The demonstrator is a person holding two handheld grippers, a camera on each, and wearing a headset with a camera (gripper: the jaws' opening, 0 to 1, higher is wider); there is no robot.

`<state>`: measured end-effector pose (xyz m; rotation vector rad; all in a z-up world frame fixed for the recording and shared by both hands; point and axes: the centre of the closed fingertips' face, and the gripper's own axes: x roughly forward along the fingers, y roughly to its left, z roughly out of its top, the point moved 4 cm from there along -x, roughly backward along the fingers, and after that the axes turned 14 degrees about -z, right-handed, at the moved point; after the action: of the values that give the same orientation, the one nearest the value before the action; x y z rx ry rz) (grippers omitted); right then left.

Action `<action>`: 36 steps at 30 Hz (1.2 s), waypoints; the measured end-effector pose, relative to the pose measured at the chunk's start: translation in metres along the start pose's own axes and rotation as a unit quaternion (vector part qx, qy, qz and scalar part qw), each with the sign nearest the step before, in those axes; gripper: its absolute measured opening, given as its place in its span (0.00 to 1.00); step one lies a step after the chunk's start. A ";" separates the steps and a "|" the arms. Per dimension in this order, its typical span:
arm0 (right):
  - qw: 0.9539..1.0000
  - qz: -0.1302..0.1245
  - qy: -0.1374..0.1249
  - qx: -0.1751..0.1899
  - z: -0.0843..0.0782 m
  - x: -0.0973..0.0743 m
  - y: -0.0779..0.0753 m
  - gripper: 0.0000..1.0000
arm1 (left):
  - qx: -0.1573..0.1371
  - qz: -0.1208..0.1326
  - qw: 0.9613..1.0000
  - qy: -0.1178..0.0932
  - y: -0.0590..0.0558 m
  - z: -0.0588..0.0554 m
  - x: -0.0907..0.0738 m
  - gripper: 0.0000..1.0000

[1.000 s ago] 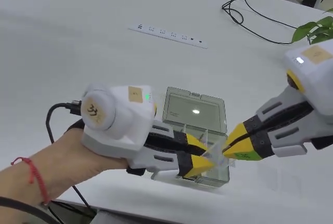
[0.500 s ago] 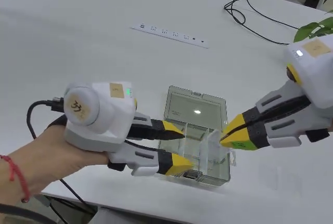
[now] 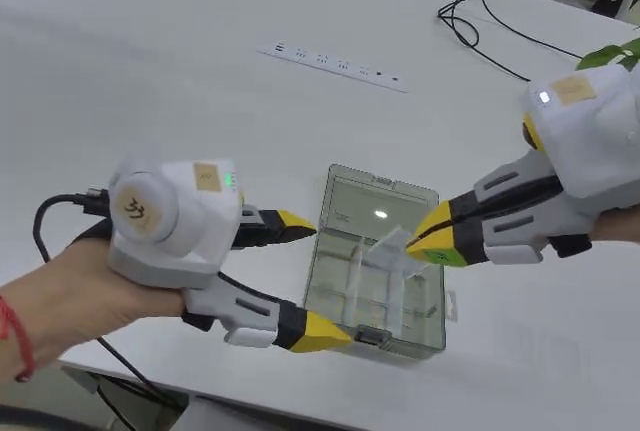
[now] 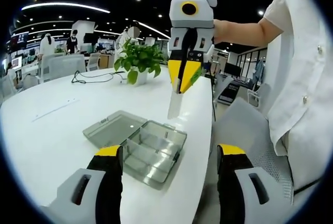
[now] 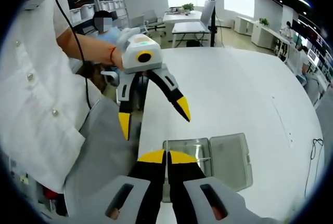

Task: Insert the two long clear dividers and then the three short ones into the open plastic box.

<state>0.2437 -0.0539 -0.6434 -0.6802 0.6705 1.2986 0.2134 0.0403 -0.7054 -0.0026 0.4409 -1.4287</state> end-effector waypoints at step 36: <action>0.998 -0.031 0.002 0.050 -0.035 0.081 -0.021 0.03 | -0.011 0.005 1.000 0.014 0.020 -0.025 -0.001 1.00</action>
<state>0.2739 -0.0336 -0.7262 -0.6175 0.7085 1.1976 0.2250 0.0513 -0.7333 0.0018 0.4796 -1.4155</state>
